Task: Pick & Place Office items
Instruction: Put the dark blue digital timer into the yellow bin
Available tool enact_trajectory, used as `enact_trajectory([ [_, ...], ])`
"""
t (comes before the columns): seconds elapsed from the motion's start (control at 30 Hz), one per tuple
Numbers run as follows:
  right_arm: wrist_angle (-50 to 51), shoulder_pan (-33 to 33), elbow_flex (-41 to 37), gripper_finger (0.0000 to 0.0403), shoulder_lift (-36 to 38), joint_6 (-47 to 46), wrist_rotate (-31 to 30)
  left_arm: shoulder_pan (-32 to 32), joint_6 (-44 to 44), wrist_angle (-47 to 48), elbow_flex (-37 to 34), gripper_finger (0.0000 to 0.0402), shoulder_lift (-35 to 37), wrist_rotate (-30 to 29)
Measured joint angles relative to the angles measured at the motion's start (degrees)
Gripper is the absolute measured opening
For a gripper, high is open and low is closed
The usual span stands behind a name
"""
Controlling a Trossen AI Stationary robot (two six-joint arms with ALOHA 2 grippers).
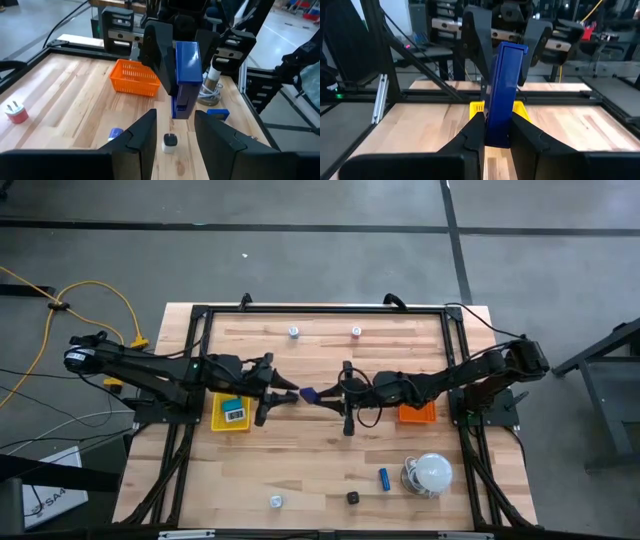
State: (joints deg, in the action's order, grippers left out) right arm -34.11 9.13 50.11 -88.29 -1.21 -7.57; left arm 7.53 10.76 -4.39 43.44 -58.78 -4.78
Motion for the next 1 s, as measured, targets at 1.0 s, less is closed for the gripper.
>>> enact_trajectory([
  [1.0,0.8,-0.11,0.02,0.0057,0.0,1.53,-3.81,-0.04,-2.4,-15.95,-0.04,0.0126,-7.8,-0.07],
])
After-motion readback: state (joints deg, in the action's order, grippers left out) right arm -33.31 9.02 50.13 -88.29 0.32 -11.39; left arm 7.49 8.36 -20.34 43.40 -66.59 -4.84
